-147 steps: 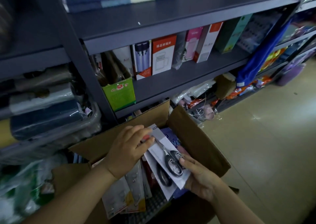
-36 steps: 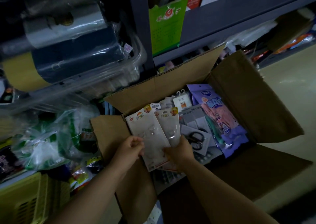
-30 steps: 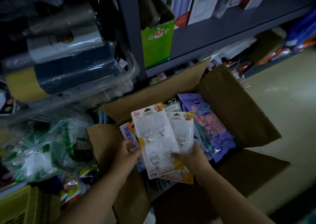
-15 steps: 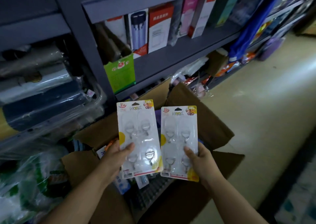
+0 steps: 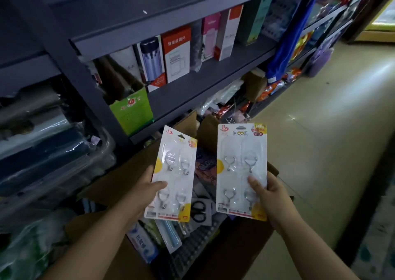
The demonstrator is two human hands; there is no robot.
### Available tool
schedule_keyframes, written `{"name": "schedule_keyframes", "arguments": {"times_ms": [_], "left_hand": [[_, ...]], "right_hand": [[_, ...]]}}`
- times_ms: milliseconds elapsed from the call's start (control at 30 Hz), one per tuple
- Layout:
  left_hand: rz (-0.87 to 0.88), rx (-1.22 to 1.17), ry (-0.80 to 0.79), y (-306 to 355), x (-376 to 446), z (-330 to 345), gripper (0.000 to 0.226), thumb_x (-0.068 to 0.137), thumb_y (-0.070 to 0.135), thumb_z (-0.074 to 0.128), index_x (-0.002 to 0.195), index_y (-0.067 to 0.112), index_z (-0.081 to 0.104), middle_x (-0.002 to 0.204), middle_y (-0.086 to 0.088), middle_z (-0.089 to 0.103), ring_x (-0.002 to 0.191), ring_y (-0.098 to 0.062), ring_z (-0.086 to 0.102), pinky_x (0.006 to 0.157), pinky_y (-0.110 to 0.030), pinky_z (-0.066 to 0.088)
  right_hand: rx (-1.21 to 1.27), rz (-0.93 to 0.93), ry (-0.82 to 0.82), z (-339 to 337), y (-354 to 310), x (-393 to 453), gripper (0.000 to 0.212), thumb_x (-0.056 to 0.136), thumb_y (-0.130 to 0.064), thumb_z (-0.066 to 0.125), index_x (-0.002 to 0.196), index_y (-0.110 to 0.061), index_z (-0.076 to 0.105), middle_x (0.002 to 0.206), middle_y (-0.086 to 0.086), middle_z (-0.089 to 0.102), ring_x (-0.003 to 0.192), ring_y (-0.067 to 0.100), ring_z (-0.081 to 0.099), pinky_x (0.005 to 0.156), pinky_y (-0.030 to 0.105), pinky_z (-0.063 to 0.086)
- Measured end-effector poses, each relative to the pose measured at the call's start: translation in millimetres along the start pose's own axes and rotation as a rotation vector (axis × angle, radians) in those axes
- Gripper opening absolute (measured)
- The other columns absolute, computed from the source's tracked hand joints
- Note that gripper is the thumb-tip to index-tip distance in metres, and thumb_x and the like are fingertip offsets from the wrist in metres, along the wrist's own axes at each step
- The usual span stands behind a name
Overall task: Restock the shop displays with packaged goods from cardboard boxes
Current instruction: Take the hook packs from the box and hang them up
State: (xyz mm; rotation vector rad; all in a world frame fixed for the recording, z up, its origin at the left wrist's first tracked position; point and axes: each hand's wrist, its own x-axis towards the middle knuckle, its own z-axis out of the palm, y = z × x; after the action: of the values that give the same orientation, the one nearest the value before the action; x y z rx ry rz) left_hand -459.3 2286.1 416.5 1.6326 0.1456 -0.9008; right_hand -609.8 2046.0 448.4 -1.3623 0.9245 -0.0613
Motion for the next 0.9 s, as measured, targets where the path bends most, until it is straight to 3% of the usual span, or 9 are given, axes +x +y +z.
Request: {"name": "schedule_keyframes", "arguments": {"times_ms": [67, 167, 267, 333, 467, 600, 733, 900], "left_hand": [[0.027, 0.063, 0.002, 10.4, 6.8, 10.3, 0.029, 0.094, 0.004, 0.055, 0.112, 0.027, 0.052, 0.106, -0.005, 0.067, 0.095, -0.028, 0.066, 0.085, -0.047, 0.053], [0.078, 0.047, 0.005, 27.8, 8.8, 33.7, 0.037, 0.093, 0.006, 0.058, 0.126, 0.018, 0.049, 0.113, -0.008, 0.066, 0.100, -0.030, 0.065, 0.089, -0.051, 0.051], [0.134, -0.002, -0.007, 41.1, 6.3, 72.5, 0.032, 0.093, 0.005, 0.056, 0.121, 0.017, 0.052, 0.106, -0.005, 0.069, 0.090, -0.023, 0.068, 0.077, -0.039, 0.055], [0.194, 0.012, -0.008, 48.3, 4.5, 104.4, 0.027, 0.092, 0.005, 0.057, 0.116, 0.018, 0.057, 0.103, 0.000, 0.072, 0.091, -0.019, 0.068, 0.077, -0.035, 0.054], [0.279, 0.043, 0.066, 65.8, -5.4, 169.0, 0.019, 0.090, 0.003, 0.059, 0.098, 0.021, 0.063, 0.081, 0.007, 0.075, 0.071, -0.008, 0.071, 0.060, -0.022, 0.056], [0.292, 0.048, 0.163, 84.8, -14.9, 230.3, 0.012, 0.091, 0.006, 0.060, 0.095, 0.017, 0.064, 0.091, -0.004, 0.074, 0.072, -0.017, 0.070, 0.068, -0.035, 0.055], [0.320, 0.030, 0.202, 111.6, -22.4, 273.5, 0.011, 0.092, 0.007, 0.058, 0.095, 0.017, 0.063, 0.091, -0.007, 0.071, 0.076, -0.023, 0.068, 0.062, -0.032, 0.051], [0.345, 0.009, 0.270, 132.0, -18.3, 288.4, 0.011, 0.093, 0.010, 0.058, 0.099, 0.016, 0.063, 0.095, -0.005, 0.069, 0.081, -0.022, 0.064, 0.077, -0.038, 0.049]], "right_hand": [[0.021, -0.017, 0.016, -21.9, -6.4, 0.8, 0.017, 0.092, -0.021, 0.057, 0.110, -0.022, 0.058, 0.092, 0.002, 0.075, 0.082, 0.024, 0.073, 0.069, 0.041, 0.061], [0.093, -0.009, -0.024, -57.1, -14.8, 4.0, 0.022, 0.092, -0.017, 0.057, 0.114, -0.010, 0.059, 0.098, 0.010, 0.074, 0.086, 0.030, 0.072, 0.067, 0.040, 0.060], [0.162, -0.008, -0.074, -94.2, -21.0, 15.7, 0.030, 0.091, -0.016, 0.057, 0.118, -0.003, 0.059, 0.103, 0.016, 0.073, 0.091, 0.034, 0.071, 0.066, 0.039, 0.059], [0.163, -0.010, -0.085, -120.6, -25.0, 25.7, 0.033, 0.090, -0.018, 0.059, 0.118, -0.002, 0.058, 0.104, 0.017, 0.072, 0.092, 0.035, 0.071, 0.068, 0.041, 0.060], [0.121, -0.033, -0.105, -186.0, -37.8, 41.4, 0.033, 0.087, -0.019, 0.062, 0.113, 0.001, 0.061, 0.100, 0.020, 0.072, 0.089, 0.038, 0.070, 0.070, 0.048, 0.059], [0.038, -0.054, -0.066, -273.3, -57.5, 41.6, 0.027, 0.090, -0.018, 0.061, 0.108, 0.001, 0.064, 0.095, 0.022, 0.072, 0.085, 0.040, 0.071, 0.077, 0.057, 0.056], [-0.024, -0.065, -0.001, -345.6, -73.7, 41.9, 0.024, 0.092, -0.020, 0.060, 0.106, -0.001, 0.062, 0.090, 0.019, 0.073, 0.080, 0.039, 0.071, 0.075, 0.056, 0.057], [-0.020, -0.087, 0.026, -369.0, -90.7, 59.2, 0.022, 0.094, -0.020, 0.058, 0.102, 0.000, 0.064, 0.088, 0.018, 0.074, 0.077, 0.035, 0.072, 0.072, 0.051, 0.058]]}}
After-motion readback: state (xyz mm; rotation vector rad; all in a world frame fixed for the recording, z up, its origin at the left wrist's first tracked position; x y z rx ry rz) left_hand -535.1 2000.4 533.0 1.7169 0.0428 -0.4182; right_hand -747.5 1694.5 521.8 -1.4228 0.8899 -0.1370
